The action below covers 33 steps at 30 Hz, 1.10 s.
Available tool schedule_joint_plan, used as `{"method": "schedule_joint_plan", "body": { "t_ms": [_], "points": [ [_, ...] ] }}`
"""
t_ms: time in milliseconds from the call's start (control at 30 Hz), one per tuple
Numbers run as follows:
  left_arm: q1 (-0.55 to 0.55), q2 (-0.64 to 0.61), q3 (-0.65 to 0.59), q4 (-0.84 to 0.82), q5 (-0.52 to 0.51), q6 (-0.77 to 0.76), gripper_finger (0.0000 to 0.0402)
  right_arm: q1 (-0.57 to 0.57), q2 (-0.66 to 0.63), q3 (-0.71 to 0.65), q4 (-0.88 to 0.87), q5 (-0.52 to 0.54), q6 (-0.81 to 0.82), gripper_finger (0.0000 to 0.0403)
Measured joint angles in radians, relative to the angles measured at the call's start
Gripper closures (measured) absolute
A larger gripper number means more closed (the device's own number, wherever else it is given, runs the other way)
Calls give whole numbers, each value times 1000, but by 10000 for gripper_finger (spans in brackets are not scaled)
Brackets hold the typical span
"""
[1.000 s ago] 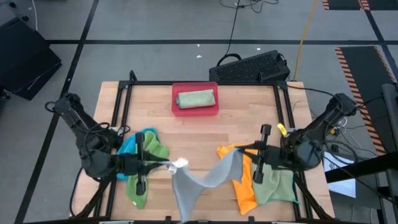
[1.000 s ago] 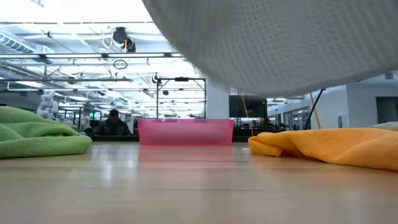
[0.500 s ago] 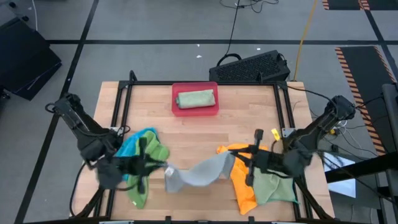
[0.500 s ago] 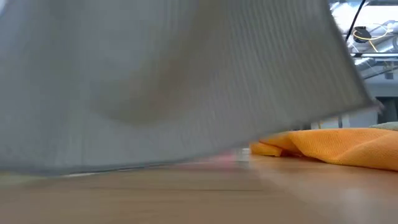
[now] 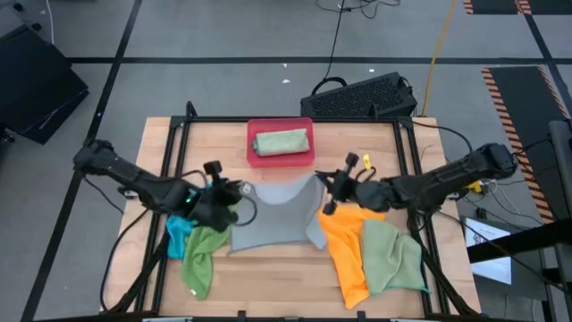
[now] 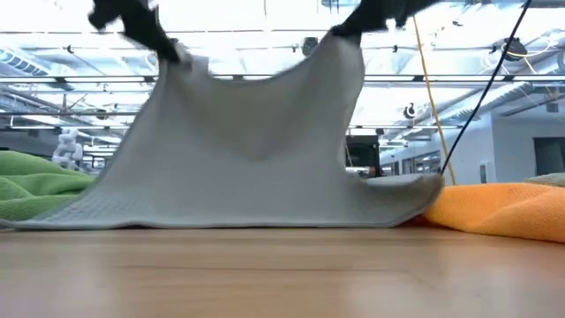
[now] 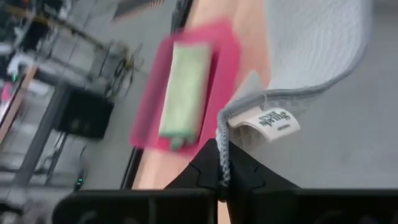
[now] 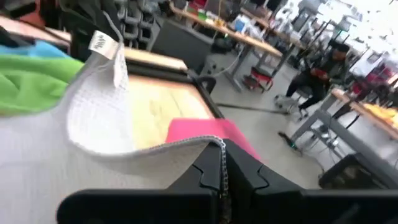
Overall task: Fold microfiber towels
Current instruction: Fold the gray towel
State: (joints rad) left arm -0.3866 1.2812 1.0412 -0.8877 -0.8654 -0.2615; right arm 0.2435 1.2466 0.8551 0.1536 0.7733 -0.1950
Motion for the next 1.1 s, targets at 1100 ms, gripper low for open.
{"method": "schedule_joint_plan", "body": {
  "t_ms": [1100],
  "points": [
    [263, -1, -344, 350, 218, -10, 397, -397, -181, -157, -124, -543, 125, 401]
  ]
}}
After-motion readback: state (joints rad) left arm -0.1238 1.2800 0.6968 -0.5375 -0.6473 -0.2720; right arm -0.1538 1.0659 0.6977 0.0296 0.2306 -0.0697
